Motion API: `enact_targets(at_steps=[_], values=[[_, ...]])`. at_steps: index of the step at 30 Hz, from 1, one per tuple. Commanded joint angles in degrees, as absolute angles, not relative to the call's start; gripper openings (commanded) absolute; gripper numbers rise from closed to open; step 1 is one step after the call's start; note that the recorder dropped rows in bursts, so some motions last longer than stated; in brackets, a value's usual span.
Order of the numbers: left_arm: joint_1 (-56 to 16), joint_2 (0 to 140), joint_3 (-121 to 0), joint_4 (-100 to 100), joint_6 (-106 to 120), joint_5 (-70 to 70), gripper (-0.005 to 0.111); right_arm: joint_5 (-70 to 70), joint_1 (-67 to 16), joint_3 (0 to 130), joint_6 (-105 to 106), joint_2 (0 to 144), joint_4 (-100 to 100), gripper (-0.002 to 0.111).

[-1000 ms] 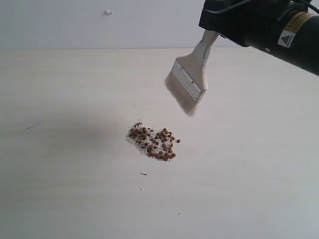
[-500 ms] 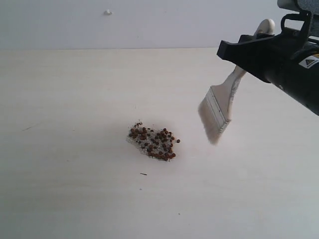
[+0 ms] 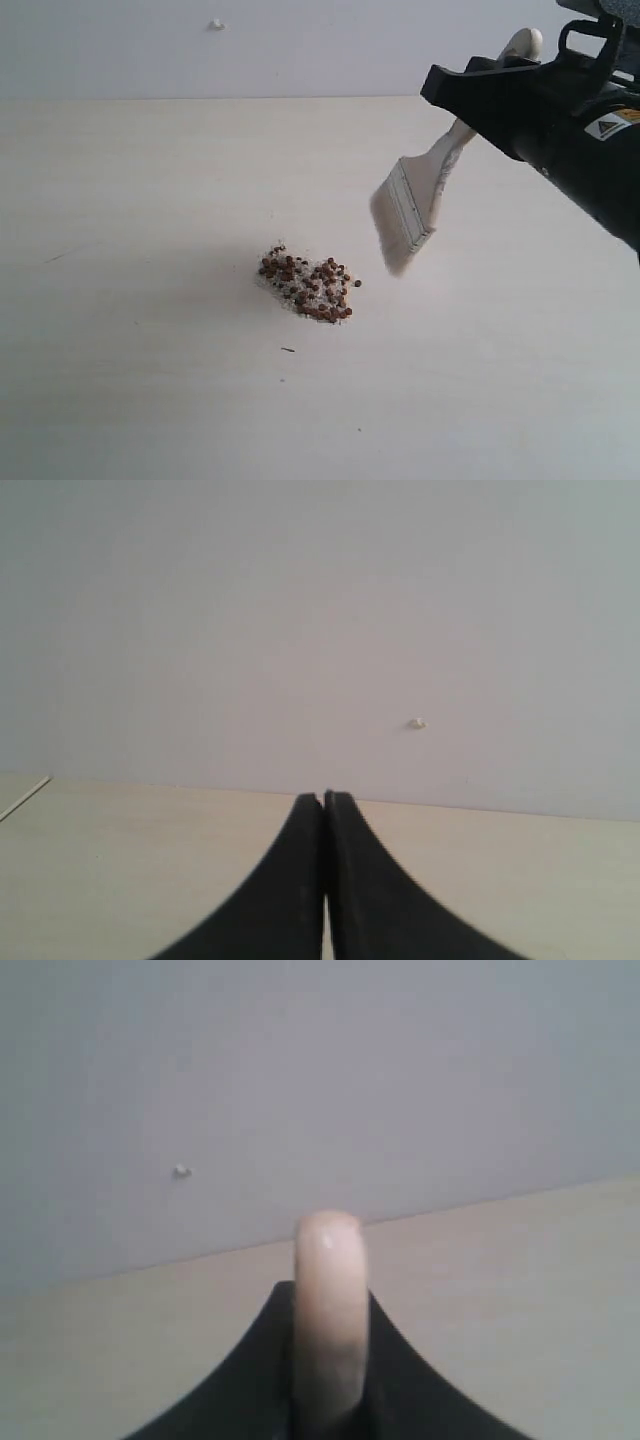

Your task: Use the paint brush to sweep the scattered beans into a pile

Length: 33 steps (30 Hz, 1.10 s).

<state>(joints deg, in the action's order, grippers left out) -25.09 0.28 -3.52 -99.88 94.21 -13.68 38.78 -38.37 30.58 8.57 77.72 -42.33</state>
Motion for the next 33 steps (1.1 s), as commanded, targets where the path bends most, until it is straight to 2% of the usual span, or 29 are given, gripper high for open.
enact_targets(at_steps=[1,7,12,23,33], values=[[-25.0,0.0,-3.2,-99.9,94.2,-13.3,0.000,49.7,-45.2,30.5,15.2,81.8,-55.5,0.000],[-25.0,0.0,-3.2,-99.9,94.2,-13.3,0.000,66.5,-57.4,30.8,17.9,89.9,-71.6,0.000],[-25.0,0.0,-3.2,-99.9,94.2,-13.3,0.000,70.0,-62.4,32.7,18.1,95.6,-76.4,0.000],[-25.0,0.0,-3.2,-99.9,94.2,-13.3,0.000,70.0,-64.0,37.7,14.7,104.0,-77.2,0.000],[-25.0,0.0,-3.2,-99.9,94.2,-13.3,0.000,70.0,-64.0,41.6,14.7,105.4,-76.0,0.000]])
